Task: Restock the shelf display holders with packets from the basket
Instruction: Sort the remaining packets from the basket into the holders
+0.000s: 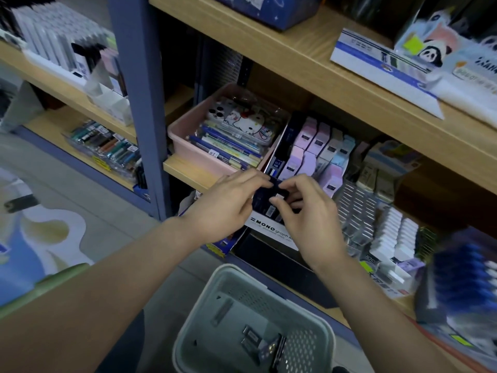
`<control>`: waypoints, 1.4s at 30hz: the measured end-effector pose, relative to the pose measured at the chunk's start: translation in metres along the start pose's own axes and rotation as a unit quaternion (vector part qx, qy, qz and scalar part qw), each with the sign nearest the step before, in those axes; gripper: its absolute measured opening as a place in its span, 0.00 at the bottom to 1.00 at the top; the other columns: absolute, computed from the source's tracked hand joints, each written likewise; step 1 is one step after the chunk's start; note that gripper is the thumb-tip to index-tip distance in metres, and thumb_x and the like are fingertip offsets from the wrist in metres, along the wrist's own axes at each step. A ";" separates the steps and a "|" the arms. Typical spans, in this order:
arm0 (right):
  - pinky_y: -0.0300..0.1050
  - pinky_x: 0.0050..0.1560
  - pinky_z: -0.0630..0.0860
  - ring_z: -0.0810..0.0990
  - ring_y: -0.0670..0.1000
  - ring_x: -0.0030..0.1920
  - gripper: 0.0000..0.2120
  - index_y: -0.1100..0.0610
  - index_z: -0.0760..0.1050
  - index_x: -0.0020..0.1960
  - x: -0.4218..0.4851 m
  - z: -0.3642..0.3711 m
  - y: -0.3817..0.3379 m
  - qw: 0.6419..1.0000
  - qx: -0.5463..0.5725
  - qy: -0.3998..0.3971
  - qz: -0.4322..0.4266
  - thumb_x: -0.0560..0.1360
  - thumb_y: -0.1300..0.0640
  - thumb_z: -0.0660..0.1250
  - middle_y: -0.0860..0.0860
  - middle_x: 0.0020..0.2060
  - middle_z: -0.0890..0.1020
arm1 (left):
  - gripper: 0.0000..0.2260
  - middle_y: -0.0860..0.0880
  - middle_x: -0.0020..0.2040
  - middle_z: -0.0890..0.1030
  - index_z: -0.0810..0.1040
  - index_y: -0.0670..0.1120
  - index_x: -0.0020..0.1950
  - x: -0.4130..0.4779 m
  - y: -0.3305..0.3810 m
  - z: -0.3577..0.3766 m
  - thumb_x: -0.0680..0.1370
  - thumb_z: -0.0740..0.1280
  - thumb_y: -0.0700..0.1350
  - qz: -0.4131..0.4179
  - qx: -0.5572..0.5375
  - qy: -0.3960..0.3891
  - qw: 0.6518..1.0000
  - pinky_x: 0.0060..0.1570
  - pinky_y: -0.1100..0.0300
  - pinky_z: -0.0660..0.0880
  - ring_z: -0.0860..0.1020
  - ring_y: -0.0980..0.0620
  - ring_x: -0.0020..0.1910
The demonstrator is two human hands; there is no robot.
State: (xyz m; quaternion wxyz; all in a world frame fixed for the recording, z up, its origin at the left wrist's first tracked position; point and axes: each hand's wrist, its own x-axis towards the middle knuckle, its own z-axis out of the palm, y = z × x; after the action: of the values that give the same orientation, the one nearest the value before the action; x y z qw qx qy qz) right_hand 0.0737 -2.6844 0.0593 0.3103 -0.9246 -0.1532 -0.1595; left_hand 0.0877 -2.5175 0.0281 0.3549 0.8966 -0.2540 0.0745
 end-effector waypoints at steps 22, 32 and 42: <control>0.42 0.35 0.75 0.77 0.54 0.38 0.16 0.62 0.81 0.53 -0.008 0.002 0.017 0.955 -0.225 0.010 -0.191 0.65 0.68 0.76 0.53 0.37 0.78 | 0.23 0.50 0.66 0.71 0.71 0.44 0.67 -0.001 0.003 0.004 0.74 0.61 0.30 0.002 -0.012 0.017 1.000 0.69 0.57 0.62 0.67 0.53 0.66; 0.43 0.46 0.69 0.72 0.51 0.46 0.07 0.56 0.68 0.55 -0.083 0.001 0.028 0.973 -0.131 -0.006 -0.190 0.76 0.59 0.58 0.54 0.43 0.78 | 0.18 0.45 0.52 0.75 0.72 0.43 0.61 -0.038 0.023 0.007 0.71 0.61 0.36 0.035 0.178 0.075 0.980 0.47 0.59 0.61 0.69 0.49 0.50; 0.40 0.59 0.66 0.71 0.51 0.64 0.20 0.53 0.59 0.72 -0.216 0.091 0.127 0.881 -0.089 -0.430 0.176 0.81 0.54 0.57 0.51 0.69 0.65 | 0.22 0.46 0.61 0.74 0.69 0.46 0.67 -0.158 -0.016 0.113 0.76 0.53 0.52 -0.195 0.077 -0.067 0.975 0.53 0.51 0.71 0.75 0.45 0.55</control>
State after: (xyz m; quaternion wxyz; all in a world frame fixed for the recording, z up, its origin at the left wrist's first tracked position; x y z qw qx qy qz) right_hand -0.0548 -2.7641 -0.1607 0.1531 -0.9377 -0.0915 0.2981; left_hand -0.0454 -2.5198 -0.1145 0.2743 0.9566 -0.0912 -0.0368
